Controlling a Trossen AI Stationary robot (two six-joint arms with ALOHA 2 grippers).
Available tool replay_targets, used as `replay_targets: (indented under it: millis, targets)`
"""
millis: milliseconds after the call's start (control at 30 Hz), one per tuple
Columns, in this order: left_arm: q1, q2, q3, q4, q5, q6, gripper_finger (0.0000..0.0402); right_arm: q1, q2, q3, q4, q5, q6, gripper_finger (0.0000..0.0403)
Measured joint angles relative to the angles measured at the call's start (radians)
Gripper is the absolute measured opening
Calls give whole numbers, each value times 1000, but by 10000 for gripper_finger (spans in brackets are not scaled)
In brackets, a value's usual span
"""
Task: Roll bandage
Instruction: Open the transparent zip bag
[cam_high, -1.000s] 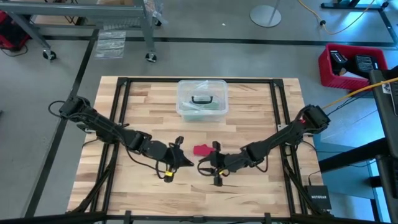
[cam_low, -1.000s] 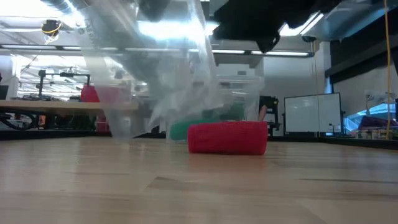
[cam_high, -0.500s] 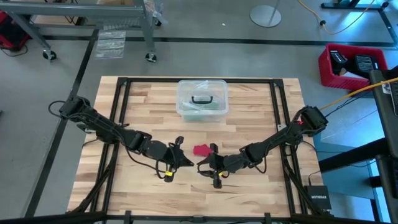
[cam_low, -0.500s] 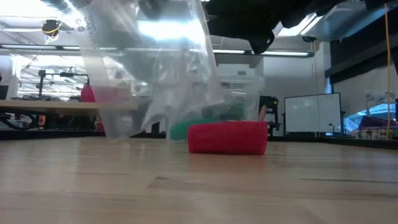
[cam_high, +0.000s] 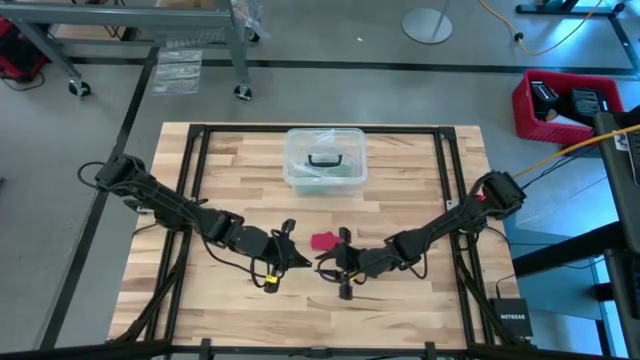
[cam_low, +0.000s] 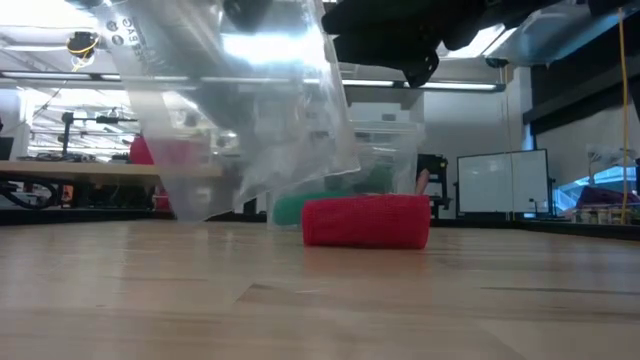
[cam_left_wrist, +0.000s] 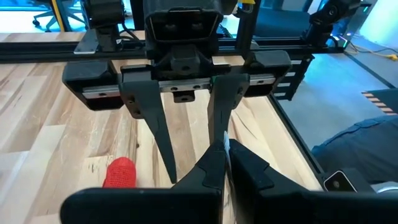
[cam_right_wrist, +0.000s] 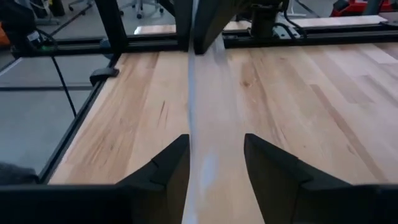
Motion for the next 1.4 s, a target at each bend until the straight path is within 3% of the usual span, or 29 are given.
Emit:
replay_targets:
  millis: [300,600,700,800,933,1067,1133,1400]
  targets:
    - [0,0,0,3,0,0,1,0,10,0,-7,96,-37,156]
    - [0,5,0,2,-36,-12,1,10,-42,0,-230,-74,-13,156]
    - [0,20,0,16,-79,-6,1,6,-6,0,-140,-62,-2,156]
    - [2,33,-1,58,-96,1,1,6,42,0,-52,20,-49,154]
    - [2,38,-2,62,-98,-14,1,5,85,0,-31,106,-87,125]
    - [2,38,-2,47,-97,-13,3,-1,98,0,-47,125,-141,49]
    - [2,32,11,-5,-89,0,12,-1,98,0,-40,130,-188,14]
    - [-2,-18,185,-448,-78,-67,105,0,98,0,-44,160,-389,6]
